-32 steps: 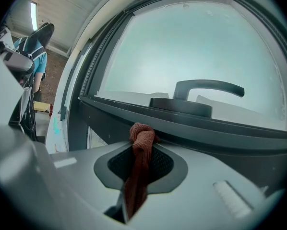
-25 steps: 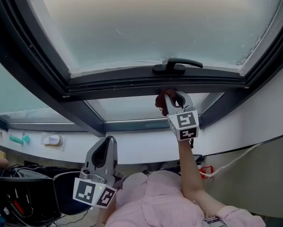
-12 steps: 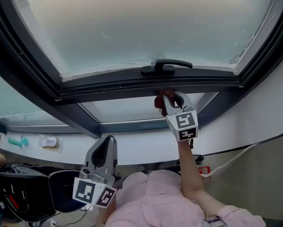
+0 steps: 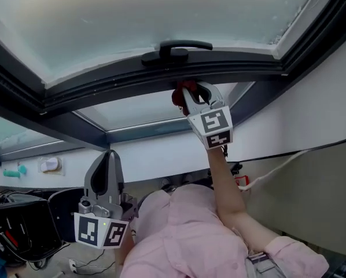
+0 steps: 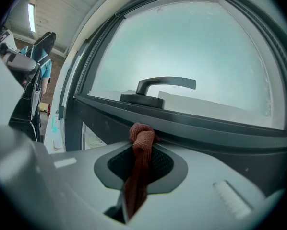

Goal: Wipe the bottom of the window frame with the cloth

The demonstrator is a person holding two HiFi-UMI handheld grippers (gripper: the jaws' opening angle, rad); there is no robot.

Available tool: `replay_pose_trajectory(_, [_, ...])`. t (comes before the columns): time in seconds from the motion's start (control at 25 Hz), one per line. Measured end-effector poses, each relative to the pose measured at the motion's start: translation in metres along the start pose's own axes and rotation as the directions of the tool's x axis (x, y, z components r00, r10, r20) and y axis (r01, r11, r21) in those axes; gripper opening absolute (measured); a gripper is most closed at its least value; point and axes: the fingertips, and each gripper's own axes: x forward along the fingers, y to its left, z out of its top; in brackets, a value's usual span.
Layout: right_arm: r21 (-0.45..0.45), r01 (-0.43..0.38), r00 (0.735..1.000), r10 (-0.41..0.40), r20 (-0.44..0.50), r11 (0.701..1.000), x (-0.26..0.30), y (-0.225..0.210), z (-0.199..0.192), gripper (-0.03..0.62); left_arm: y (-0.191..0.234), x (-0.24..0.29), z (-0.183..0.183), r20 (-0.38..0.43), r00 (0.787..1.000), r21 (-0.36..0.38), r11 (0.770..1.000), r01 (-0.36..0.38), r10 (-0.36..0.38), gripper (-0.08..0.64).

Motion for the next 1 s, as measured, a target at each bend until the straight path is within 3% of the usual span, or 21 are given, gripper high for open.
replay_pose_trajectory(0.16, [0.024,0.001,1.0,-0.001,-0.001,1.0,-0.009,-0.005,-0.007,0.055,-0.01,0.002,-0.012,-0.042,0.999,-0.014,1.0,-0.001,0.0,0.0])
replay_pose_trajectory(0.56, [0.039,0.023,1.0,-0.023,0.012,0.999,-0.011,-0.006,-0.01,0.055,-0.032,0.041,-0.036,-0.176,0.978,-0.04,0.994,0.106,-0.112,0.0])
replay_pose_trajectory(1.0, [0.014,0.006,1.0,-0.006,0.003,1.0,-0.017,-0.018,-0.013,0.054,-0.047,0.056,-0.049,-0.211,0.969,-0.045,0.991,0.125,-0.132,0.0])
